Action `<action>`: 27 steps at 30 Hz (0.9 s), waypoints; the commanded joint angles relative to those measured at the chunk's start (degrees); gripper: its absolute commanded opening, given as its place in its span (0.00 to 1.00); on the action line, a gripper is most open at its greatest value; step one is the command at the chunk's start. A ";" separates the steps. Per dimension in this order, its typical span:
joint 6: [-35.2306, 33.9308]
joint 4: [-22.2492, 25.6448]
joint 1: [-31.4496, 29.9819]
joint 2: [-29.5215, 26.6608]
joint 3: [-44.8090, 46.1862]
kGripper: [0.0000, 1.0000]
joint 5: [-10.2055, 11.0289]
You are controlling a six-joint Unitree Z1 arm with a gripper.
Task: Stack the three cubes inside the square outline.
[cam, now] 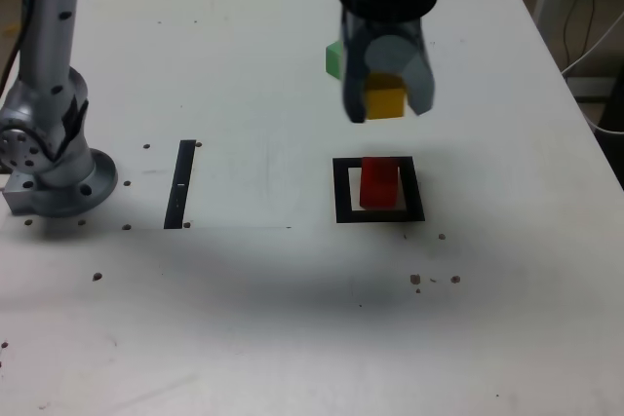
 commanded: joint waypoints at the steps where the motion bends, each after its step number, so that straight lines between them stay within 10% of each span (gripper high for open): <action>1: -1.08 1.24 -1.61 -1.32 -0.01 0.27 0.07; 27: -8.61 -2.71 -5.42 1.79 4.18 0.27 -3.15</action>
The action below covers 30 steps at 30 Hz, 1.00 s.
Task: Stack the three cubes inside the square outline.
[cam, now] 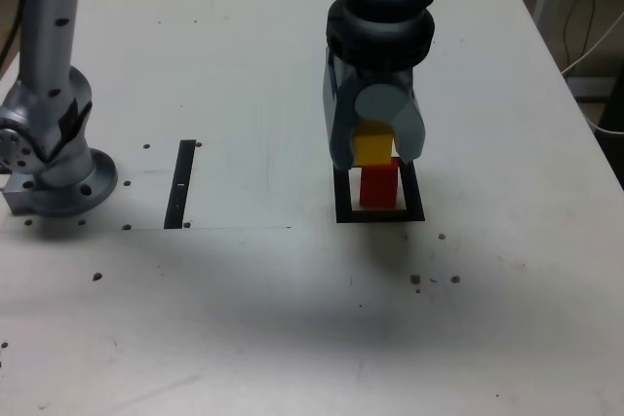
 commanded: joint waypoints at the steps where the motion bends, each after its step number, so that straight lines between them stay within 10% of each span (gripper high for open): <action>1: 0.13 -0.86 0.13 0.36 0.82 0.27 0.04; 22: 3.36 -6.20 2.31 1.50 4.65 0.28 -0.21; 30: 4.35 -7.42 2.41 1.57 4.69 0.54 -0.54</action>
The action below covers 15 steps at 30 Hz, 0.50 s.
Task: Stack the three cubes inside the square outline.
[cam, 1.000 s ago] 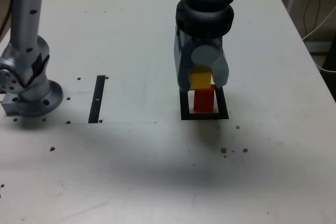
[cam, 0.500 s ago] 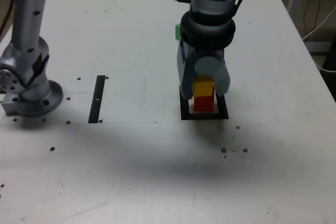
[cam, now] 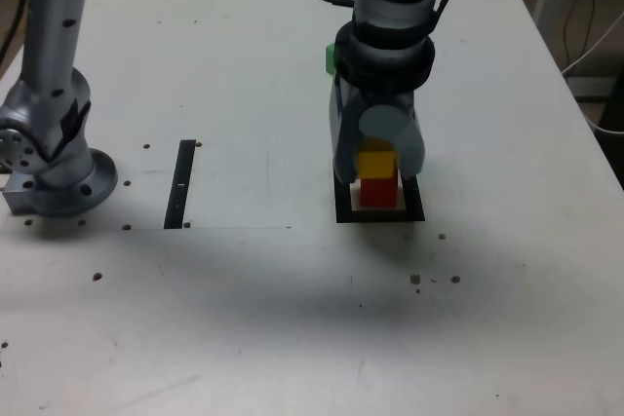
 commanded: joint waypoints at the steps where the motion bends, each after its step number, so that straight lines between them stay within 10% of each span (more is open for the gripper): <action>1: 0.41 -0.94 0.06 -0.26 0.13 0.57 -0.13; 15: 0.08 -1.94 0.13 -1.01 1.78 0.86 -0.39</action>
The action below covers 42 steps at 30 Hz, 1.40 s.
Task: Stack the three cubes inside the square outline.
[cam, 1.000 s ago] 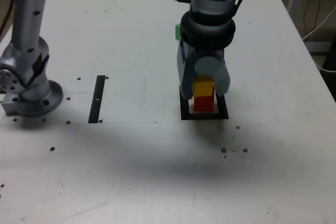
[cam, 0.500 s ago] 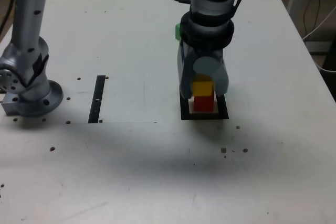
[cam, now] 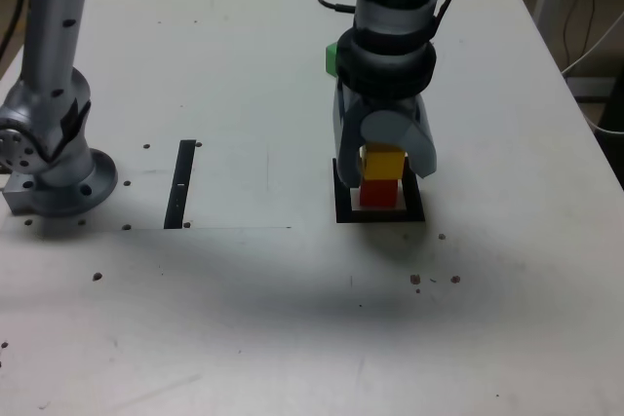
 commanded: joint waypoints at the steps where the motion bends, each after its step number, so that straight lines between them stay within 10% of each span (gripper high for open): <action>1: -0.38 0.22 0.15 -0.96 0.16 0.89 -0.04; 20: 0.98 6.59 1.60 -7.06 0.07 0.99 1.52; 42: 14.20 8.34 24.47 -10.24 3.01 0.99 3.63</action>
